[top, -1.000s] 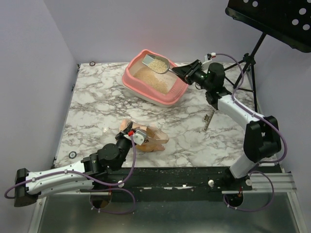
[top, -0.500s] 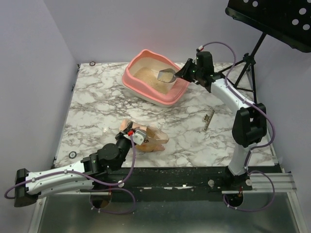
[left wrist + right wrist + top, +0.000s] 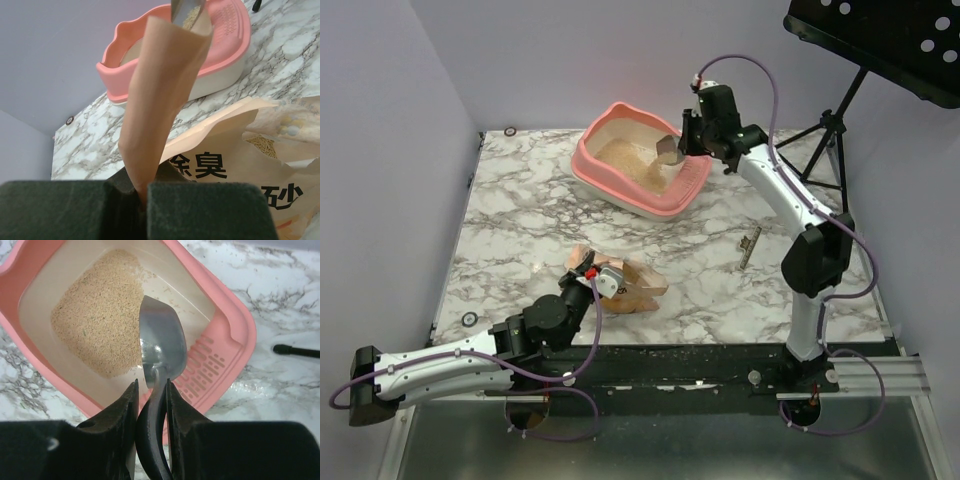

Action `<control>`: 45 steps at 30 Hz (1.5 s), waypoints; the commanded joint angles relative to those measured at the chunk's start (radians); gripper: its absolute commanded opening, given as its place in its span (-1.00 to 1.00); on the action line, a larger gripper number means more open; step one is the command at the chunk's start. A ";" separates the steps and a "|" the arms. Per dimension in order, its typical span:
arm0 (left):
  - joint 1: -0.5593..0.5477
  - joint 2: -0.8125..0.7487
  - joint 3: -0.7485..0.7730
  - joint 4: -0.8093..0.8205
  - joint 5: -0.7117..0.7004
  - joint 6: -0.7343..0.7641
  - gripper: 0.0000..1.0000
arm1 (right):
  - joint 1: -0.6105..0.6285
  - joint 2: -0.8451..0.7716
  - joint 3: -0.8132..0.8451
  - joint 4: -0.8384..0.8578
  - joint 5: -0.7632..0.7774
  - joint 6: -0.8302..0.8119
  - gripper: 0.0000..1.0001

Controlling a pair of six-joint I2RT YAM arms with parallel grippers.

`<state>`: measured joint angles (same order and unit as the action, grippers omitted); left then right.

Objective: Fill the litter box with clean litter

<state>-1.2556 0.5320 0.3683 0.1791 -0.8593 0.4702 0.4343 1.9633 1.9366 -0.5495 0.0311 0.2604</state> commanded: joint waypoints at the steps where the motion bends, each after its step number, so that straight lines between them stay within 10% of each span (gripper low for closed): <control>1: 0.009 -0.006 0.061 0.118 0.000 0.005 -1.00 | 0.093 0.072 0.180 -0.115 0.182 -0.203 -0.99; 19: 0.012 0.010 0.061 0.125 -0.007 0.015 -1.00 | 0.193 -0.065 0.147 -0.116 0.333 -0.373 -0.99; 45: 0.016 0.049 0.067 0.117 0.009 0.005 -1.00 | 0.207 -0.945 -0.465 -0.405 -0.433 -0.089 -0.99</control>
<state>-1.2438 0.5808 0.3813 0.2008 -0.8562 0.4709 0.6342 1.0630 1.4940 -0.9051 -0.2440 0.1535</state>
